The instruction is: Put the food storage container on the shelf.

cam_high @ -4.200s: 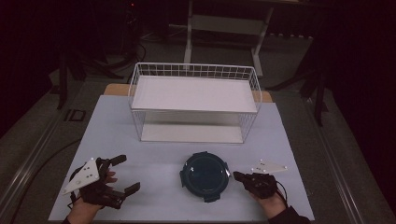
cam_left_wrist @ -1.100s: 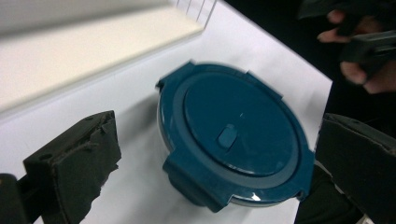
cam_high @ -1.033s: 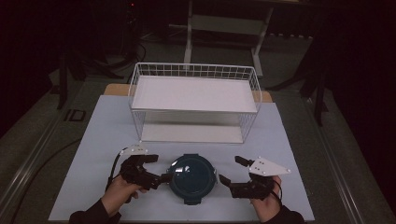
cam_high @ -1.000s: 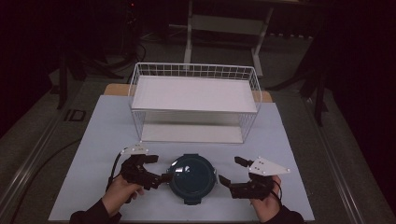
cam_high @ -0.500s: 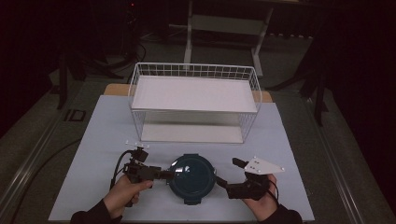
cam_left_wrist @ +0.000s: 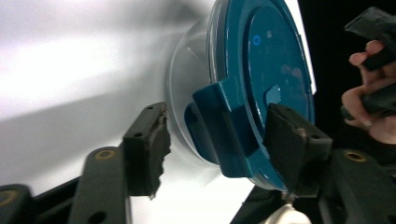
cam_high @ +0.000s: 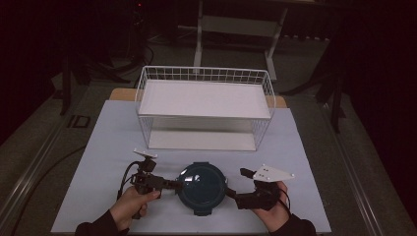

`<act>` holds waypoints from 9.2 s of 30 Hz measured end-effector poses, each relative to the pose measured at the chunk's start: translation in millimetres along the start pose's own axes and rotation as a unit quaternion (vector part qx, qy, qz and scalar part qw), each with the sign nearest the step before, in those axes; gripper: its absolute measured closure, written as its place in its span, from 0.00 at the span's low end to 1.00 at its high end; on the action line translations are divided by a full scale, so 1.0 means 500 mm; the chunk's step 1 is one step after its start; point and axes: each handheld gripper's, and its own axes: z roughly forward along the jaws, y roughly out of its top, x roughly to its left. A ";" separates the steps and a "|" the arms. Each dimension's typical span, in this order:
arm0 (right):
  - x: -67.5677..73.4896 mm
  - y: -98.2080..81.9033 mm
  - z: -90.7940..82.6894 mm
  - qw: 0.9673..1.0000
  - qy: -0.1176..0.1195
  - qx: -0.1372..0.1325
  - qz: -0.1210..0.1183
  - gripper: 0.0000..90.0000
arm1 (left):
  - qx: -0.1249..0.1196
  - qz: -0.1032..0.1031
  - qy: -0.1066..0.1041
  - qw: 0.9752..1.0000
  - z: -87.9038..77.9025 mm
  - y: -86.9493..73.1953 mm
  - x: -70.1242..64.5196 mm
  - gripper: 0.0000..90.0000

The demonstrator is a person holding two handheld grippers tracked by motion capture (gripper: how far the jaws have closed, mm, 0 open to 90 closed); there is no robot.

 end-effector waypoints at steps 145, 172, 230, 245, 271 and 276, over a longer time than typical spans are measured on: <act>-0.257 0.058 0.191 0.973 -0.006 -0.044 0.228 0.59 | -0.207 0.145 0.021 0.967 0.069 0.226 0.063 0.52; -0.161 0.067 0.127 0.987 -0.014 -0.028 0.158 0.43 | -0.176 0.289 0.045 0.940 0.030 0.121 0.005 0.00; -0.103 0.077 0.249 0.991 -0.019 0.035 0.127 1.00 | -0.202 0.358 0.034 0.911 -0.022 -0.025 -0.044 0.00; -0.119 0.092 0.280 0.991 -0.026 0.033 0.128 1.00 | -0.205 0.357 0.037 0.910 -0.023 -0.027 -0.043 0.00; -0.085 0.058 0.194 0.994 0.049 -0.009 0.102 0.18 | -0.207 0.370 0.038 0.905 -0.030 -0.034 -0.062 0.00; -0.089 0.046 0.164 0.994 0.044 -0.011 0.099 0.18 | -0.203 0.369 0.035 0.906 -0.032 -0.034 -0.062 0.00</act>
